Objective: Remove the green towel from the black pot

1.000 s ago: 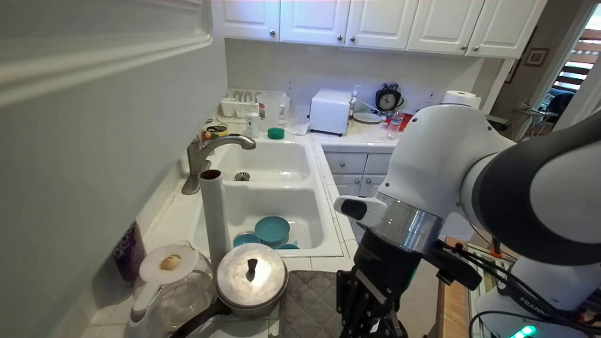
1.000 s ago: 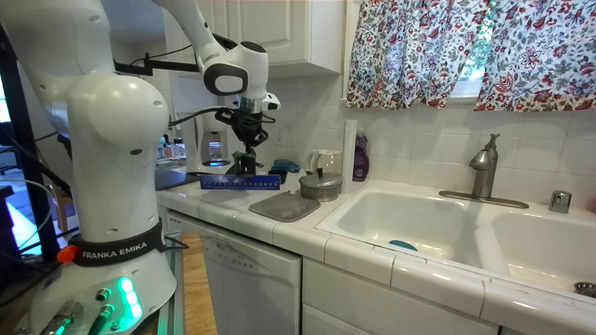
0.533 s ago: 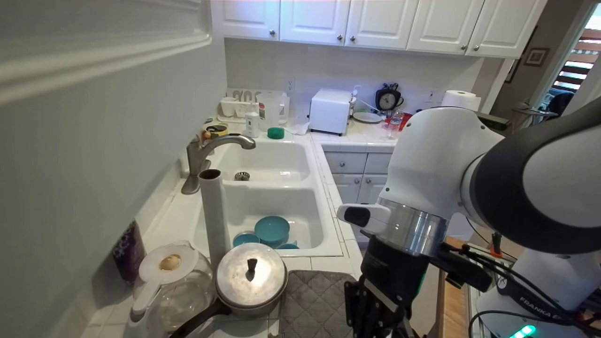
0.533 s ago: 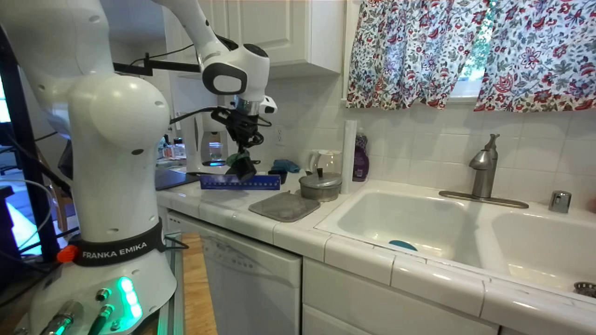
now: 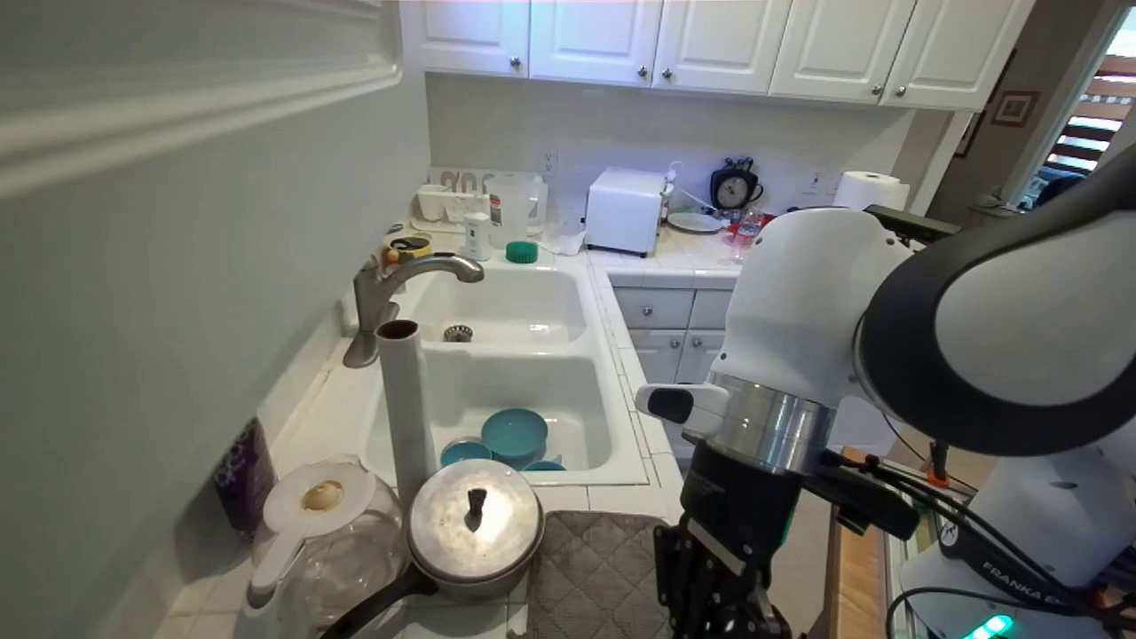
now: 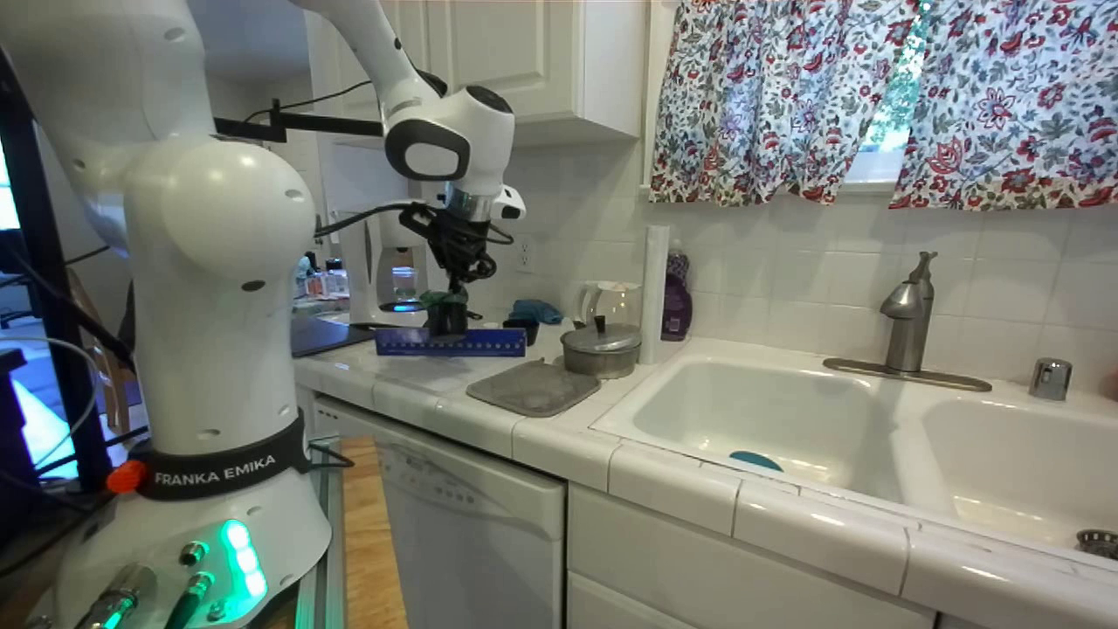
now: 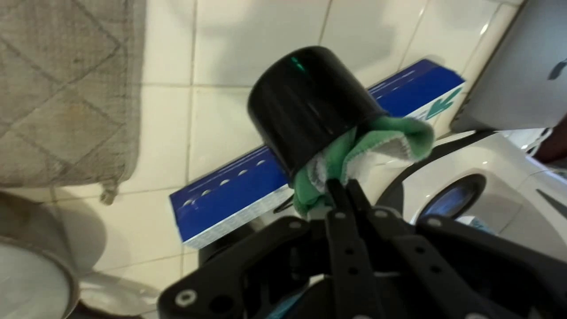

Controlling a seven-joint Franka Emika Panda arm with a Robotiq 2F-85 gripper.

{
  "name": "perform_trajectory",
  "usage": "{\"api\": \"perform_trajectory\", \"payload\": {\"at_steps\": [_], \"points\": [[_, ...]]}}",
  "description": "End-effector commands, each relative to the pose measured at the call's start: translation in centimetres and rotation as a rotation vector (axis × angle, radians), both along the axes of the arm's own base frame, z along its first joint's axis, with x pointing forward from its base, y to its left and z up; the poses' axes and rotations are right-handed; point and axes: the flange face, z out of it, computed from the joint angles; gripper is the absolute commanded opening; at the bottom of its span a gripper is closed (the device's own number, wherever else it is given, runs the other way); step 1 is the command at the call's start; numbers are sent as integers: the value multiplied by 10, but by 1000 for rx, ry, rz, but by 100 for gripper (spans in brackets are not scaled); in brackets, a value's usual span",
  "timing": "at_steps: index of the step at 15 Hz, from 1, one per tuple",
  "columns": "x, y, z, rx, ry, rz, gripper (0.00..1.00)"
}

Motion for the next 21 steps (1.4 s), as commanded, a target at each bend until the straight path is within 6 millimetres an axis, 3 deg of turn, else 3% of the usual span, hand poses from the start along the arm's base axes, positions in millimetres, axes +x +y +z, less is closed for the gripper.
{"api": "perform_trajectory", "payload": {"at_steps": [1,2,3,4,5,6,7,8,9,10,11,13,14,15,16,17,18,19,20,21], "points": [[-12,-3,0,103,129,60,1],[-4,-14,-17,-10,-4,-12,1],[0,-19,-18,-35,-55,-11,1],[-7,-16,-11,84,138,42,1],[-8,-17,-16,100,162,29,1],[2,-30,-26,-35,-17,-23,1],[-7,-25,-18,86,202,21,1],[-10,-27,-11,121,185,78,1],[-5,-28,-26,45,136,15,1],[3,-35,-24,-8,30,0,1],[-9,-29,-10,125,215,88,1],[6,-33,-26,-23,25,32,1],[-4,-26,-20,67,219,30,1],[-9,-21,-12,121,224,88,1],[2,-25,-23,-6,41,30,1],[5,-23,-20,-15,17,35,1],[-8,-15,-6,105,192,100,1],[-12,-6,-7,134,201,103,1],[-3,-8,-14,17,19,54,1],[6,-9,-15,-17,1,86,1]]}}
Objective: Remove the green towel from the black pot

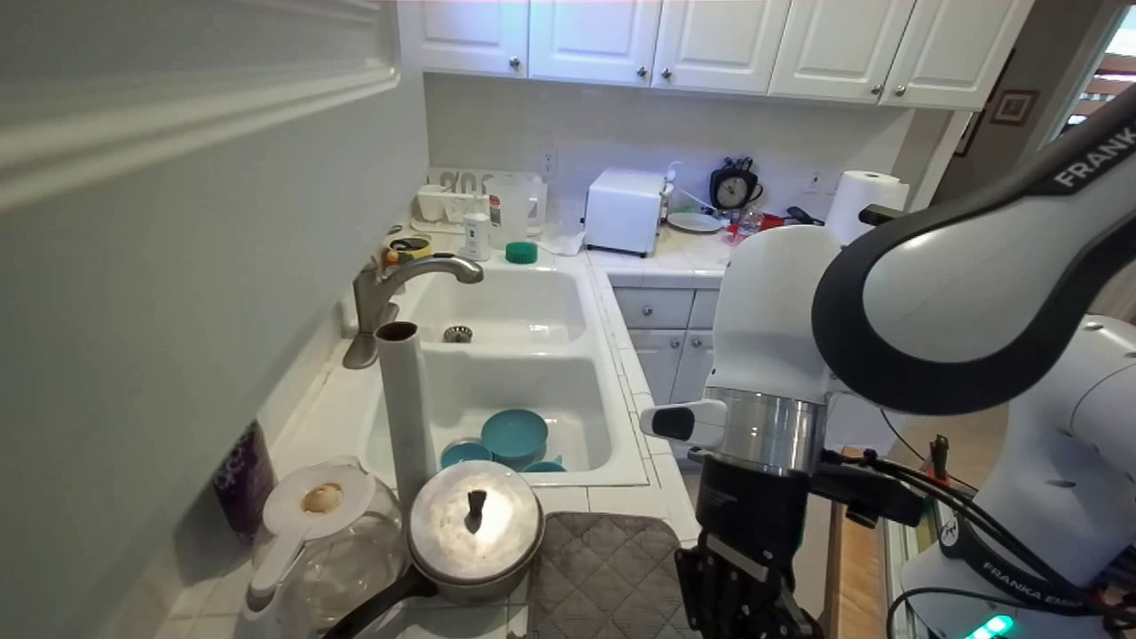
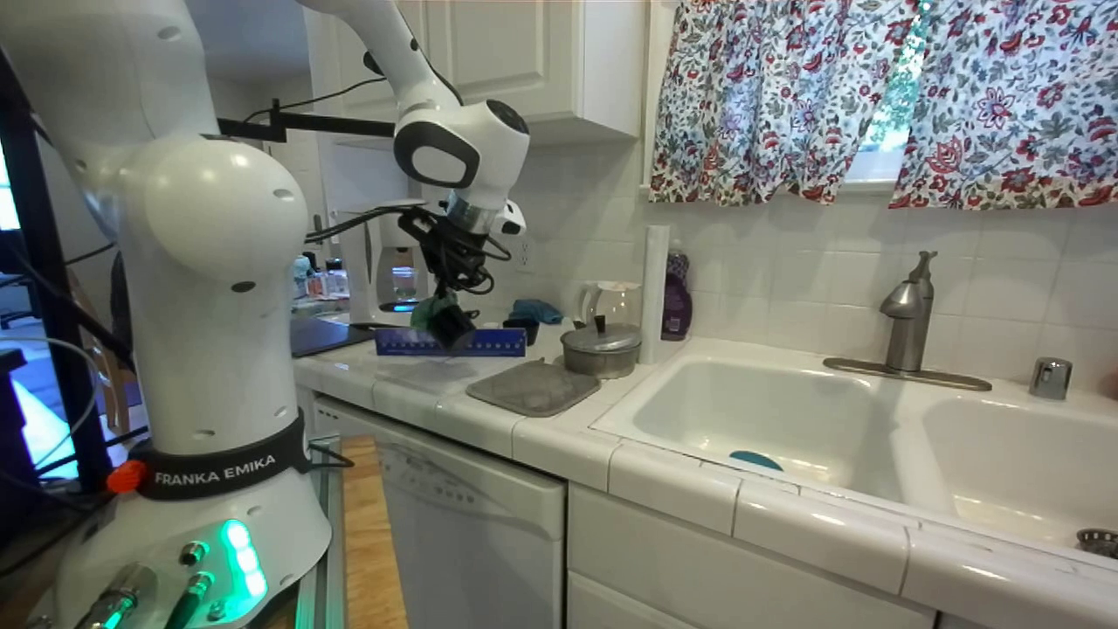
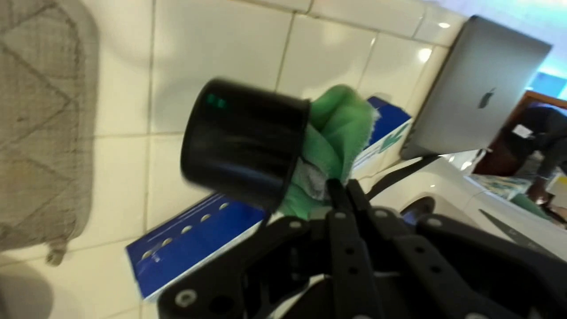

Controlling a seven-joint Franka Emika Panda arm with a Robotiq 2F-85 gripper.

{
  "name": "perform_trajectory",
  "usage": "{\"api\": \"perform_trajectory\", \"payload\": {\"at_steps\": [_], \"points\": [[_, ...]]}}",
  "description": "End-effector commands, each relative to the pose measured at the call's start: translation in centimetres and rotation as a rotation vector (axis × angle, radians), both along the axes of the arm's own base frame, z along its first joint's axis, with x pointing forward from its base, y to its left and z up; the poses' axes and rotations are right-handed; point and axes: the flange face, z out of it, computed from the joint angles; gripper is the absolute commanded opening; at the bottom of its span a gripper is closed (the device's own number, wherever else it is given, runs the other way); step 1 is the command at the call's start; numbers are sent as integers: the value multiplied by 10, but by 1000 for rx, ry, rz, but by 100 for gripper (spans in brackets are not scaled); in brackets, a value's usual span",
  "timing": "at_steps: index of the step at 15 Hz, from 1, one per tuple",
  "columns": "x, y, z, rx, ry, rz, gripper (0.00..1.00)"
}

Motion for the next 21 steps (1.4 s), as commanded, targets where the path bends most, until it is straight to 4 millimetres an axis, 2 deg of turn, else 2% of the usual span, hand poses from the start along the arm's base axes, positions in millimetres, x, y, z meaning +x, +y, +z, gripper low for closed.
{"api": "perform_trajectory", "payload": {"at_steps": [1,2,3,4,5,6,7,8,9,10,11,12,13,14,15,16,17,18,19,20,21], "points": [[0,9,7,7,21,-12,1],[-10,11,19,74,35,70,1],[-9,14,7,29,22,22,1],[2,8,5,-43,-128,19,1],[1,8,6,-60,-127,-38,1],[-9,14,20,56,34,58,1],[-10,13,29,95,9,97,1],[-5,14,17,49,39,16,1],[11,4,20,-6,-129,15,1],[13,1,21,-22,-153,-32,1],[4,4,29,63,53,13,1],[-1,4,38,112,30,72,1],[-1,8,28,79,91,2,1],[6,3,29,32,-93,-38,1],[6,4,32,23,-123,-56,1],[-3,12,34,61,56,-28,1],[-8,16,39,112,82,29,1],[-3,15,31,83,28,-49,1],[8,7,32,50,-103,-50,1],[10,6,29,16,-144,-64,1],[3,10,38,125,46,8,1]]}}
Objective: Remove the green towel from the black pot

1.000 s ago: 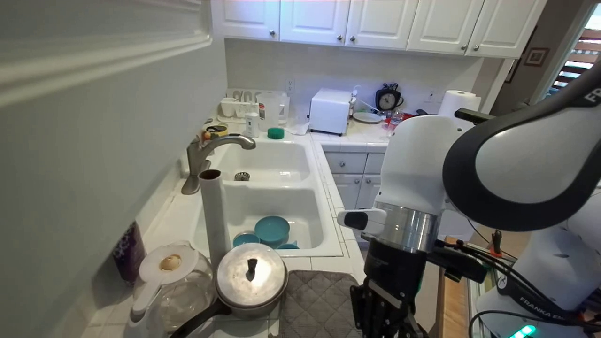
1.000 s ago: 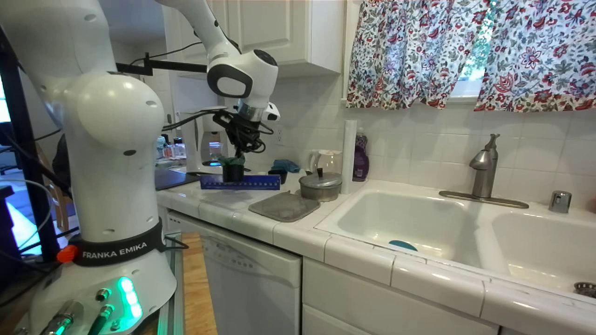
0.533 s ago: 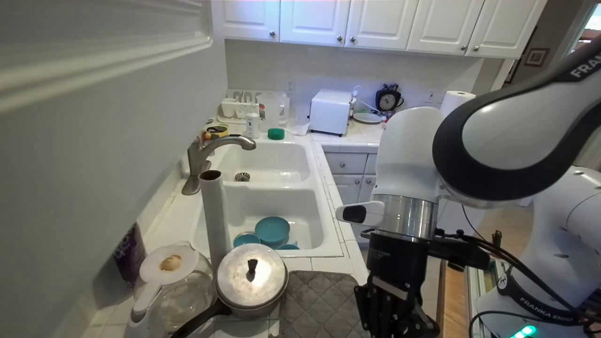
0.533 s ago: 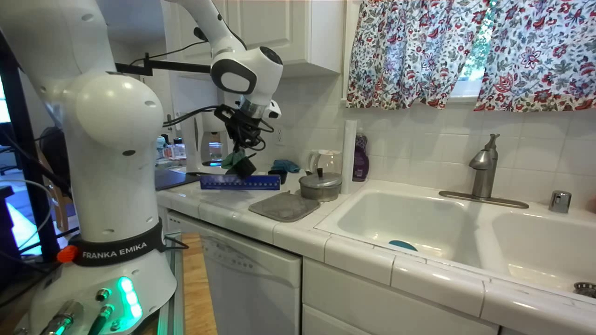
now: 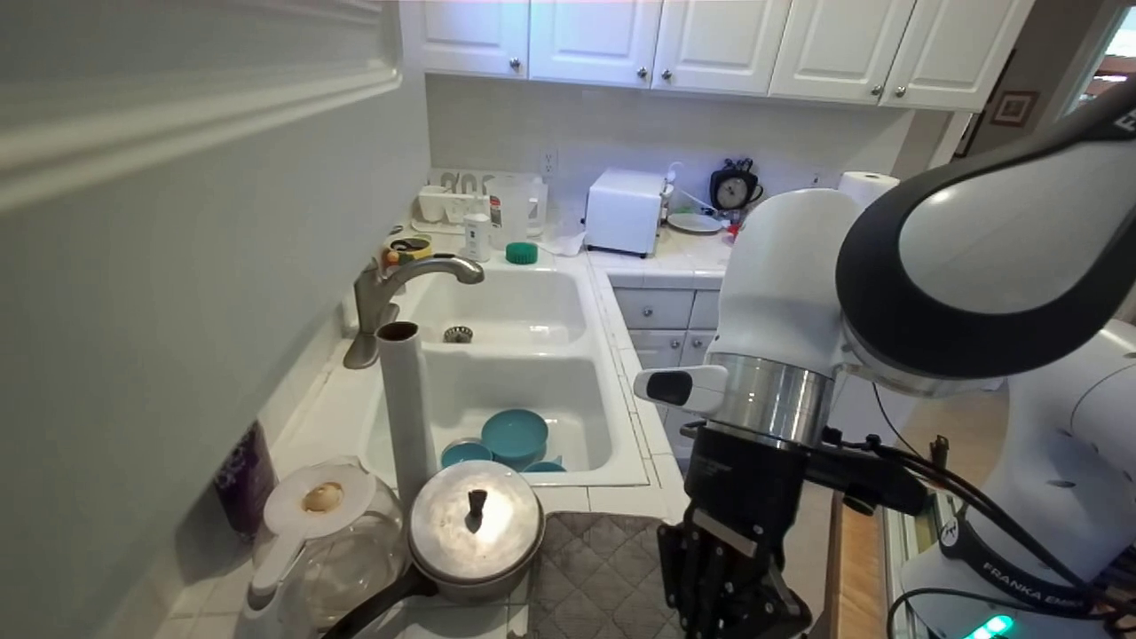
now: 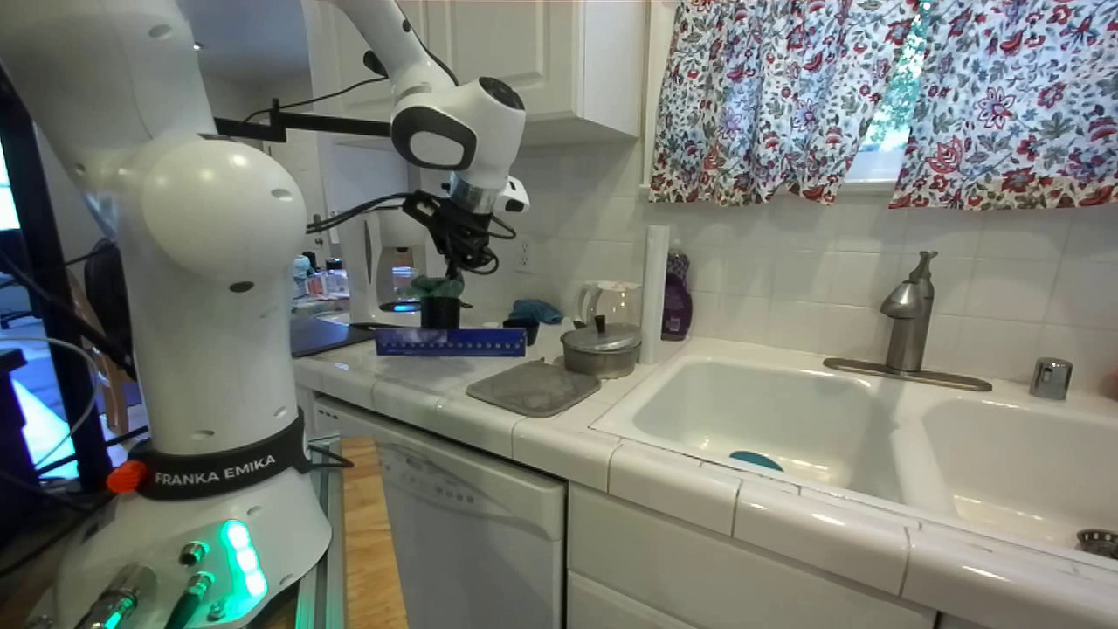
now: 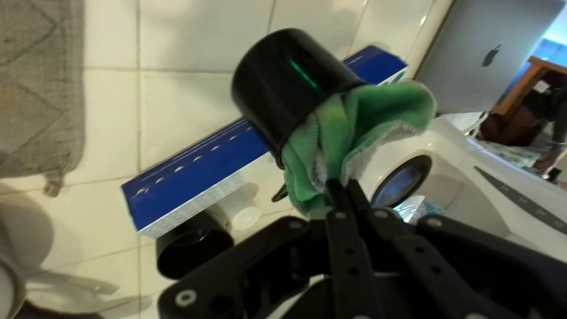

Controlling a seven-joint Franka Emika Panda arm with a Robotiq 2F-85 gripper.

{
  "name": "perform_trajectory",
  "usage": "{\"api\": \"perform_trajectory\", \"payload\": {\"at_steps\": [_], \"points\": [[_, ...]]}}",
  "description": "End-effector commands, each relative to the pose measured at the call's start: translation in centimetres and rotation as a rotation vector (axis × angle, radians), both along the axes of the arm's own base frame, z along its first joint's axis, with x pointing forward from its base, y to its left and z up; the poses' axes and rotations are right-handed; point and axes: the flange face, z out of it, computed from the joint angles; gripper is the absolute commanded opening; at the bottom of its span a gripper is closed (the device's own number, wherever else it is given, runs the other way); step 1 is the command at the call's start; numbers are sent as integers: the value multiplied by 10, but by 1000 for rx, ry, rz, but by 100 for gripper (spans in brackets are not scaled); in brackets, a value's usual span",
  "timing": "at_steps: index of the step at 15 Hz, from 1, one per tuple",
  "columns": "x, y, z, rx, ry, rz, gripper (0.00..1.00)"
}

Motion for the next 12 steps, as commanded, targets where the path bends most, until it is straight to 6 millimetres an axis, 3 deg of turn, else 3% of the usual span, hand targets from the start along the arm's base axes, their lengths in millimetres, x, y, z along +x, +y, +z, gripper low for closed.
{"api": "perform_trajectory", "payload": {"at_steps": [1,2,3,4,5,6,7,8,9,10,11,12], "points": [[-10,1,8,104,119,74,1],[-6,-3,-2,38,28,-24,1],[2,-7,-1,-2,-64,5,1],[-1,-6,-1,-1,-43,-68,1],[-7,-1,7,81,111,30,1],[-7,0,3,95,141,-5,1],[1,-9,2,29,-53,-66,1],[7,-14,3,12,-88,-56,1],[4,-12,0,27,79,-112,1],[0,-12,13,106,102,6,1],[0,-12,2,58,121,-92,1],[5,-19,4,15,-51,-106,1]]}}
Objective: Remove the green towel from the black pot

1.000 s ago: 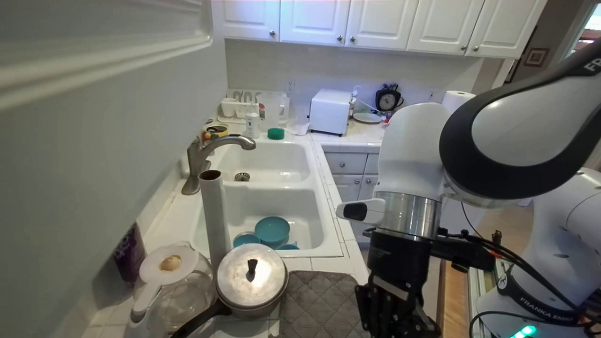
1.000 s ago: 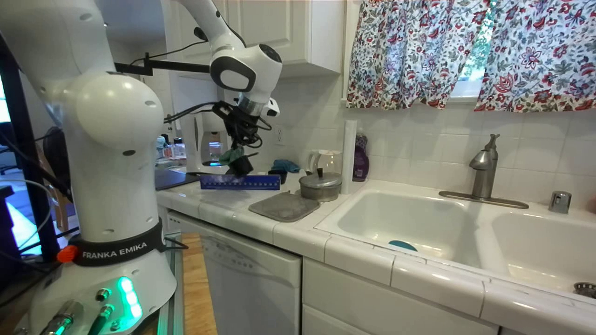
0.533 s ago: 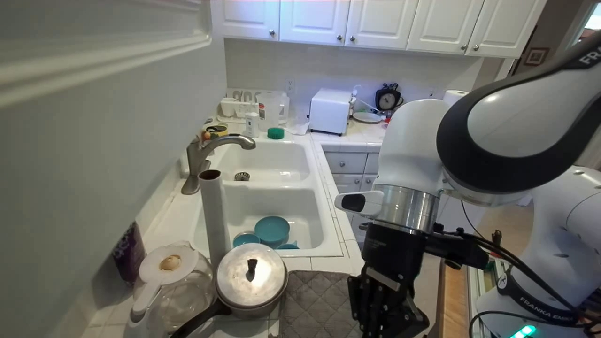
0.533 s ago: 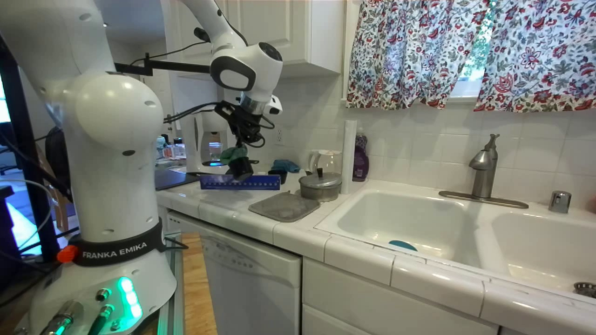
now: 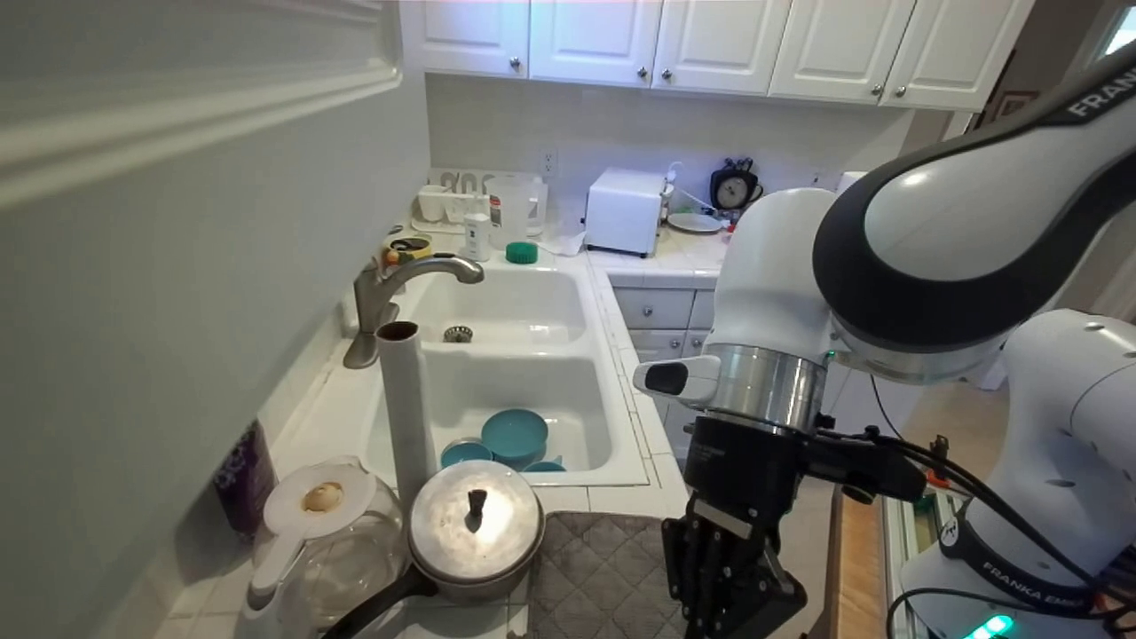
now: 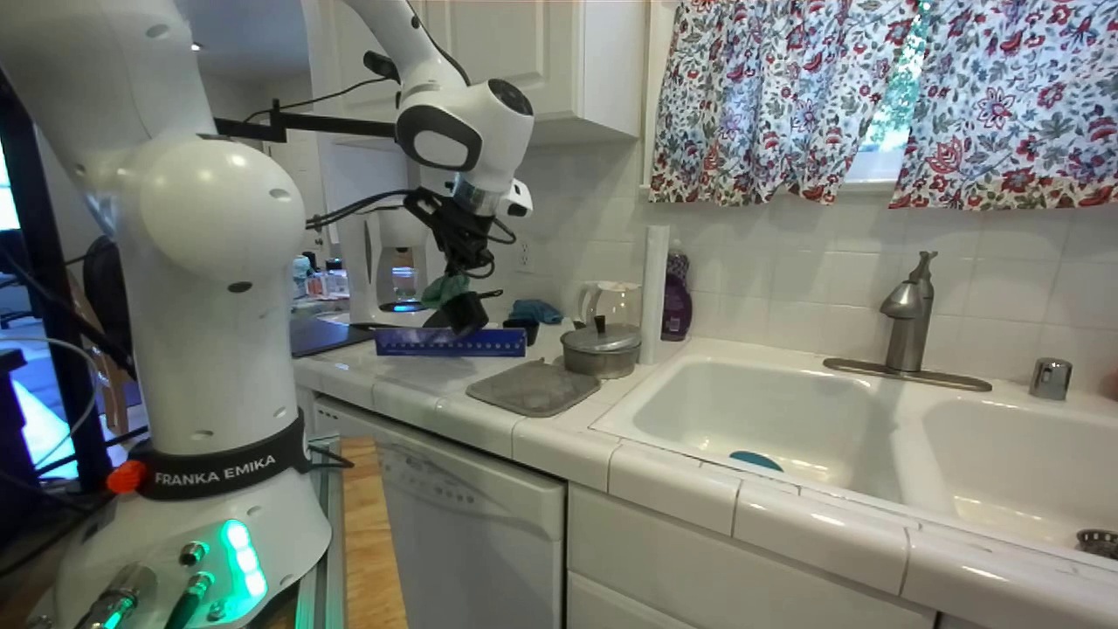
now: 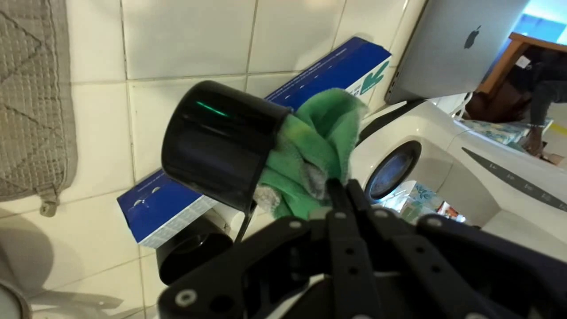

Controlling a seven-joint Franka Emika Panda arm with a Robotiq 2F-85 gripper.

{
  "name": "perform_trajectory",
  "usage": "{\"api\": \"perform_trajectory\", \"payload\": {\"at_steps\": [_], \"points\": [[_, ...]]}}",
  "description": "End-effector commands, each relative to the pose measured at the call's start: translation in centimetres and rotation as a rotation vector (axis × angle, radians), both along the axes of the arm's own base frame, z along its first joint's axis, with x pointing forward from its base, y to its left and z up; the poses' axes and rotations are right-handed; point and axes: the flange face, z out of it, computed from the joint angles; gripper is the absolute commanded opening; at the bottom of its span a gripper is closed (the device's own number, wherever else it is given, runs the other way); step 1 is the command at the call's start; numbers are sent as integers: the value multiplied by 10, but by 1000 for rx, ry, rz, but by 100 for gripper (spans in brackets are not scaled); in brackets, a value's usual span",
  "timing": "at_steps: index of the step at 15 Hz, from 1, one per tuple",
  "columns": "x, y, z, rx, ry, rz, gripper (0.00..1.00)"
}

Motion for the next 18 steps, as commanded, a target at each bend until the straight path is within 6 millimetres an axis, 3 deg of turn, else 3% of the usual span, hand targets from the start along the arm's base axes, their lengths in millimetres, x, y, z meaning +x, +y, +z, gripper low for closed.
{"api": "perform_trajectory", "payload": {"at_steps": [1,2,3,4,5,6,7,8,9,10,11,12,13,14,15,16,17,18], "points": [[4,-9,2,-73,-156,-76,1],[-3,-3,2,9,56,-34,1],[-8,1,6,58,43,16,1],[-9,2,-4,22,59,-32,1],[-4,-3,-6,-60,-112,-13,1],[-6,-3,-11,-92,-139,-4,1],[-16,4,-9,-5,64,-13,1],[-21,8,-2,50,61,46,1],[-20,8,-10,9,48,-16,1],[-10,0,-6,-37,-106,-29,1],[-8,-2,-5,-56,-137,-58,1],[-12,1,4,45,47,28,1],[-15,1,9,72,42,58,1],[-10,-2,2,22,-38,-55,1],[-2,-8,6,-8,-129,-48,1],[-9,-1,5,30,65,-55,1],[-13,0,15,96,57,45,1],[-16,5,5,74,97,-9,1]]}}
